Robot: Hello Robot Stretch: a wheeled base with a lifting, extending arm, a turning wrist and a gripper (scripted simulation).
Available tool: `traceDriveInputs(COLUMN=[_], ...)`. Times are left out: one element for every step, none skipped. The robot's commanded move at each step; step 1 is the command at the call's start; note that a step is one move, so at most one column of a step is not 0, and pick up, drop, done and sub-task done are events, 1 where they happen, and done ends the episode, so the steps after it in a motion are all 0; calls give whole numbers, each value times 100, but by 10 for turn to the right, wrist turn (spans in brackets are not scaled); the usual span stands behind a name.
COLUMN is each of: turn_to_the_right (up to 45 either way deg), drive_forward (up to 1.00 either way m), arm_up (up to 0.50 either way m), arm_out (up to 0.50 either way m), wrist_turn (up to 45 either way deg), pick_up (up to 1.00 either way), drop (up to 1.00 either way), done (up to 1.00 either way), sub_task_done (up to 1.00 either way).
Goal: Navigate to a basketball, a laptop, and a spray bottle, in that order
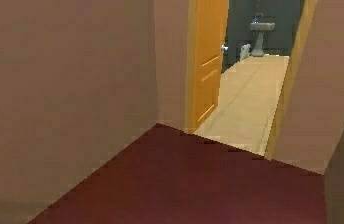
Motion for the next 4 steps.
traceDriveInputs(turn_to_the_right=[150,0,30,0], drive_forward=[0,100,0,70], arm_up=[0,0,0,0], arm_out=[0,0,0,0], wrist_turn=[0,0,0,0], pick_up=[0,0,0,0], drop=[0,0,0,0], done=[0,0,0,0], sub_task_done=[0,0,0,0])
